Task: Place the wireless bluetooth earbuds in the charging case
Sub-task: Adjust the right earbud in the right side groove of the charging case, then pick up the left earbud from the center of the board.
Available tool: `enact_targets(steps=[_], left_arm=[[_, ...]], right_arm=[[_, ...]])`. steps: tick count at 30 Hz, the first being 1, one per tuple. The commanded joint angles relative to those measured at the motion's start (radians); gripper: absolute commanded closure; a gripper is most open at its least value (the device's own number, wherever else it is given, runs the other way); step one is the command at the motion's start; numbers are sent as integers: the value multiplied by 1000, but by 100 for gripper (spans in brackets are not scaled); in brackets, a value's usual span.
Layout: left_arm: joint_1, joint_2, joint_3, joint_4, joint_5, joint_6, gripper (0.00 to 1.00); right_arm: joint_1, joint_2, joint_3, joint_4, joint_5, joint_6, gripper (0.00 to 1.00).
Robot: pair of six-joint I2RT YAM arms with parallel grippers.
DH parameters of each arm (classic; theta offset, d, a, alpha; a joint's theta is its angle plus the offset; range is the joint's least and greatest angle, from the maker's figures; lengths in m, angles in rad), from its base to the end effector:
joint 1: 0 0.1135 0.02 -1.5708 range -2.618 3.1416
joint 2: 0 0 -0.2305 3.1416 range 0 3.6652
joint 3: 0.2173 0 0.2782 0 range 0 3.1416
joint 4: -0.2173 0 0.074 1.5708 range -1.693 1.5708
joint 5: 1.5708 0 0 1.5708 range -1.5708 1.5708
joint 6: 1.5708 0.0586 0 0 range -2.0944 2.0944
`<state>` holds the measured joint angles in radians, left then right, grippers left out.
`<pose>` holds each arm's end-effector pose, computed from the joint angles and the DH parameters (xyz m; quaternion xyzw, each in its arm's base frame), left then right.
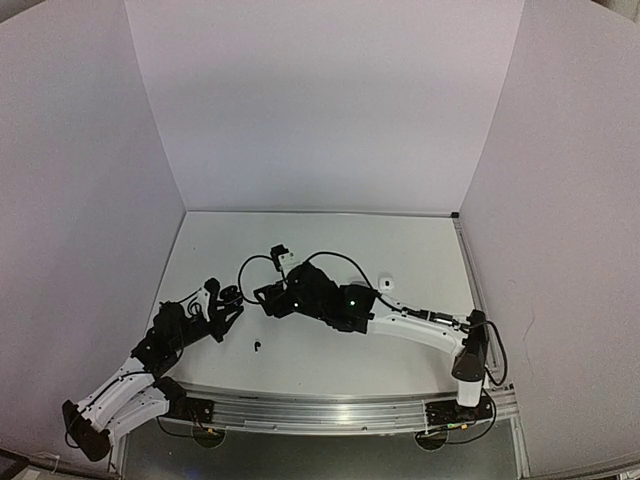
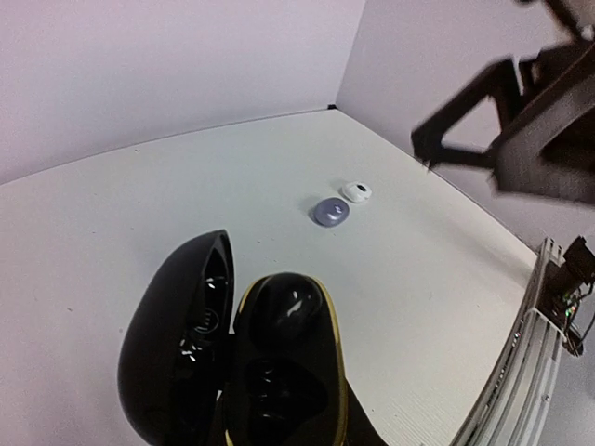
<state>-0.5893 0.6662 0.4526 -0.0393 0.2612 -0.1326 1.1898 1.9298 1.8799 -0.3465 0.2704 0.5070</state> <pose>0.1940 -0.1479 0.2243 0.2551 0.7455 -0.3107 0.5316 0.1988 0.4543 0.3253 -0.2058 0.8023 0.3377 0.4472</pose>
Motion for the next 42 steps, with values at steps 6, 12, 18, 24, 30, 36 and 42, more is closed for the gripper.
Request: enact_targets(steps=[6,12,18,24,30,36,42], left_arm=[[69,-105,67,-131,-203,-72,100],[101,-124,54,-116,-191,-82,100],[100,-130,37,-100,-183,-82,100],[100,-148,10,-78,-171,-92,100],[100,-167,0,-74,-145,-105,100],[100,-166,-1,-68,-145,-107,100],[100,-168,-6,-62,-135,-110,100]], right_arm=[[-25,382,248,-235,-52,248,32],[-24,588,425,-248,-87,223,42],[-16,679,459,-250,-142,245,46],[18,714,482,-270,-126,218,50],[48,734,516,-358,2,157,57],[59,786,567,-388,1,134,61],[59,797,566,-395,39,124,64]])
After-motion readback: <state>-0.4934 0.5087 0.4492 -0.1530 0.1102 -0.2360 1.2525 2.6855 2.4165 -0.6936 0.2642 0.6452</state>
